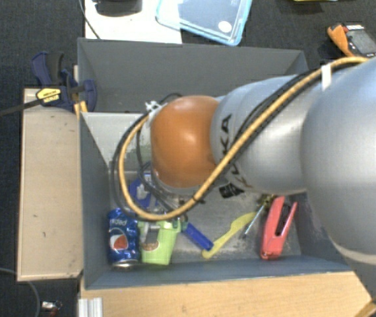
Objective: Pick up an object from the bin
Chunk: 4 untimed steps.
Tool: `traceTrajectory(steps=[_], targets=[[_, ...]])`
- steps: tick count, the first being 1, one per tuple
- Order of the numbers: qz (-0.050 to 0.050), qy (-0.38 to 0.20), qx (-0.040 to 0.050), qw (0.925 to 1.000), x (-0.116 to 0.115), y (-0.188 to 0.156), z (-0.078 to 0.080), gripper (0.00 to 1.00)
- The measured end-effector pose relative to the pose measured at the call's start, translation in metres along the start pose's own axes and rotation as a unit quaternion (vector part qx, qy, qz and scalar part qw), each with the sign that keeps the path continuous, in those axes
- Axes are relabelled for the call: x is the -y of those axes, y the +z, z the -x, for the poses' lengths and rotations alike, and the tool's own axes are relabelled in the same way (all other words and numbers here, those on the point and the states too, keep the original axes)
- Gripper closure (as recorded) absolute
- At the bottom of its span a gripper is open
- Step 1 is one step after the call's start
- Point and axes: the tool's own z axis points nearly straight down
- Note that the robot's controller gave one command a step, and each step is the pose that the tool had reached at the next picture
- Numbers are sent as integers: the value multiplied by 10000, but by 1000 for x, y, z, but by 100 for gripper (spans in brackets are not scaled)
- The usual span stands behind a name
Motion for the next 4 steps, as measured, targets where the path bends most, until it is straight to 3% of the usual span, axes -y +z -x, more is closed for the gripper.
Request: traceTrajectory(steps=[1, 2, 3, 4], targets=[[8, 23, 35, 10000, 1, -4, 2, 0], [33, 390, 81, 9992, 24, 60, 73, 0], [39, 920, 28, 9957, 28, 82, 89, 0], [25, 485, 66, 9988, 31, 77, 86, 0]])
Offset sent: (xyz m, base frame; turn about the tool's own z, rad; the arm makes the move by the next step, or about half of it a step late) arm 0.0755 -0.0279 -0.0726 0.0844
